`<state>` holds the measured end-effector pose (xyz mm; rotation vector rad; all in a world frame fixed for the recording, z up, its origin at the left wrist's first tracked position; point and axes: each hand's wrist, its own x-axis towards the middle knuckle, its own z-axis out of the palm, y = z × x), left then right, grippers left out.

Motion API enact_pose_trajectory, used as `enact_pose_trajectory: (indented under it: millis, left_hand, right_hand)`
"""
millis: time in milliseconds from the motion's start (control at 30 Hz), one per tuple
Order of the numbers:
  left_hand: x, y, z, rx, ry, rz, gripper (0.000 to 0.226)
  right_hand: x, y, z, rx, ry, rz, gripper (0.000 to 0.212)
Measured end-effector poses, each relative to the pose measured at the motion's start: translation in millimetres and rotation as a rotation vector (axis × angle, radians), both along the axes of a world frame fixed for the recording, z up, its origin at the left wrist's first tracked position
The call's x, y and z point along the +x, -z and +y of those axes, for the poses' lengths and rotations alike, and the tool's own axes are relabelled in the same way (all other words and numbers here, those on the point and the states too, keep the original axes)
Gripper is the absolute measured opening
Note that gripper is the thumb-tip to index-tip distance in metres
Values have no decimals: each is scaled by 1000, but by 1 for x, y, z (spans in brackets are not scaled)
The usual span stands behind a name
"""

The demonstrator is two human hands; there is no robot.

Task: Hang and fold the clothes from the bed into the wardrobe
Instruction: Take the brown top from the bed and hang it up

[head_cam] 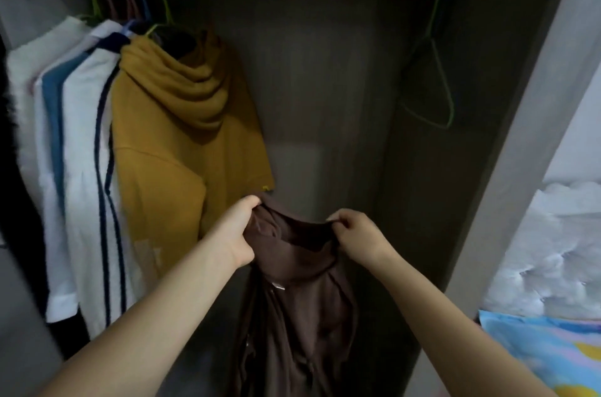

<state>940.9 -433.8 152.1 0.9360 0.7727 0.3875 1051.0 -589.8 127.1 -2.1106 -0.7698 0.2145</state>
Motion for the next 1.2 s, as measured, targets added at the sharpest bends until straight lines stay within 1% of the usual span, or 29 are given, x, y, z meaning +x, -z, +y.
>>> enact_pose_trajectory:
  millis: [67, 133, 267, 333, 400, 433, 467, 500, 567, 633, 700, 767, 833, 1000, 1133, 1200]
  left_hand:
    - [24, -3, 7, -21, 31, -35, 29]
    - [49, -7, 15, -40, 83, -83, 31]
    - [101, -20, 29, -93, 254, -116, 35]
    - [121, -28, 37, -86, 340, -100, 38]
    - [137, -35, 47, -42, 402, -88, 37]
    - [144, -39, 53, -31, 432, -99, 36]
    - [151, -42, 60, -28, 460, -114, 35]
    - [157, -45, 66, -25, 484, -131, 34]
    - [167, -48, 77, -18, 522, -157, 34]
    - [174, -49, 87, -25, 552, -163, 35]
    - [180, -48, 95, -37, 571, -158, 36]
    - [183, -45, 103, -30, 582, -136, 36]
    - [184, -42, 109, -26, 595, -123, 37]
    - [181, -42, 121, -44, 626, -119, 36]
    - [177, -40, 127, -47, 622, -120, 35]
    - [174, -38, 130, -40, 633, -115, 36]
  right_hand:
    - [13, -10, 18, 11, 21, -22, 21]
    - [27, -29, 32, 52, 71, -88, 20]
    - [58, -92, 51, 202, 215, -294, 19]
    - [75, -131, 55, 225, 335, -483, 19]
    - [96, -170, 53, 153, 535, -725, 23]
    - [110, -188, 50, 73, 655, -822, 27]
    - [124, -205, 45, -27, 775, -871, 31]
    - [138, -220, 38, -137, 881, -863, 35]
    - [161, -237, 24, -353, 1037, -777, 39]
    - [176, -240, 17, -507, 1108, -763, 38]
    - [183, -240, 15, -582, 1124, -804, 33]
    - [187, -241, 17, -607, 1141, -814, 30]
    - [188, -244, 20, -585, 1152, -791, 32]
    - [186, -249, 21, -375, 1167, -687, 36]
    - [174, -241, 37, -323, 1068, -741, 31]
    - [167, -244, 43, -237, 1046, -736, 34]
